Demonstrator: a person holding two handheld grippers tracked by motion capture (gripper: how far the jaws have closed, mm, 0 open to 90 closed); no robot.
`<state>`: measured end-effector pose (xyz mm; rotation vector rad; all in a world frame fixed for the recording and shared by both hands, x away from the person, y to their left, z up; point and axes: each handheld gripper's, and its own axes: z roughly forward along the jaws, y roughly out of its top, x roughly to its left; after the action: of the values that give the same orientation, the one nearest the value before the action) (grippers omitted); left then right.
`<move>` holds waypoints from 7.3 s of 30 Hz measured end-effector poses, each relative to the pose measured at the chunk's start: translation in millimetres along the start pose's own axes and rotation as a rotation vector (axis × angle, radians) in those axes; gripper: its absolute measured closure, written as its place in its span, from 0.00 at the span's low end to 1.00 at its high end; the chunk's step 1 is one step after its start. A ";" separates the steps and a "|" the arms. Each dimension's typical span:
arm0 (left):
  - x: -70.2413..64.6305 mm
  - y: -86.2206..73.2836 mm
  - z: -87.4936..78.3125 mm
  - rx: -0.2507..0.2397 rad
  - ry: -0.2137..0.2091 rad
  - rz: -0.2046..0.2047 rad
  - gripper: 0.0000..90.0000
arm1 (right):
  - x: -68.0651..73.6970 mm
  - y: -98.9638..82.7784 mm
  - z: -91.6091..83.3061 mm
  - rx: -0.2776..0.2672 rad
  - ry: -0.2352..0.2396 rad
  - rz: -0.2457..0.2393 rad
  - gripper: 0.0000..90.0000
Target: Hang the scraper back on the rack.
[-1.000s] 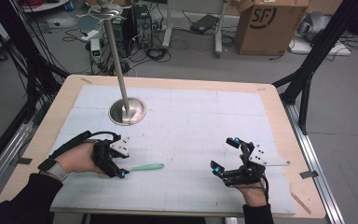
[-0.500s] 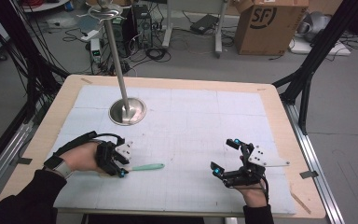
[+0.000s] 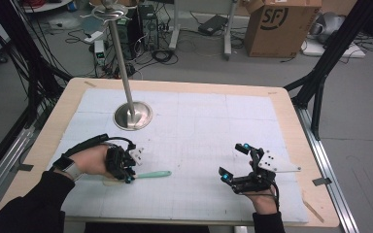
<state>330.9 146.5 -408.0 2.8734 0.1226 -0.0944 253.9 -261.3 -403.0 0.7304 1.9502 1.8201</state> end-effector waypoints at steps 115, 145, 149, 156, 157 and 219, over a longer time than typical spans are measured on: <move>70.3 -134.8 -225.1 -1.157 0.555 -0.513 0.89 | -0.5 -9.5 -32.5 0.034 -0.063 0.004 0.01; 80.6 -127.5 -222.6 -1.121 0.528 -0.510 0.89 | -3.5 -8.4 -37.2 0.036 -0.073 -0.001 0.01; 82.5 -123.6 -220.0 -1.122 0.520 -0.507 0.89 | -4.5 -8.1 -38.3 0.034 -0.072 0.000 0.01; 84.1 -119.1 -217.2 -1.117 0.521 -0.510 0.89 | -5.2 -8.2 -38.9 0.035 -0.073 0.001 0.01; 84.3 -118.7 -216.8 -1.115 0.521 -0.510 0.89 | -5.2 -8.2 -38.8 0.034 -0.073 0.001 0.01; -17.6 -76.9 -47.2 -1.114 0.525 -0.427 0.02 | -9.7 -9.4 -36.4 0.010 -0.093 0.012 0.01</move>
<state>308.8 231.6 -381.0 1.6641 0.6470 0.4910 238.8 -296.5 -409.6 0.8169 1.9004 1.7527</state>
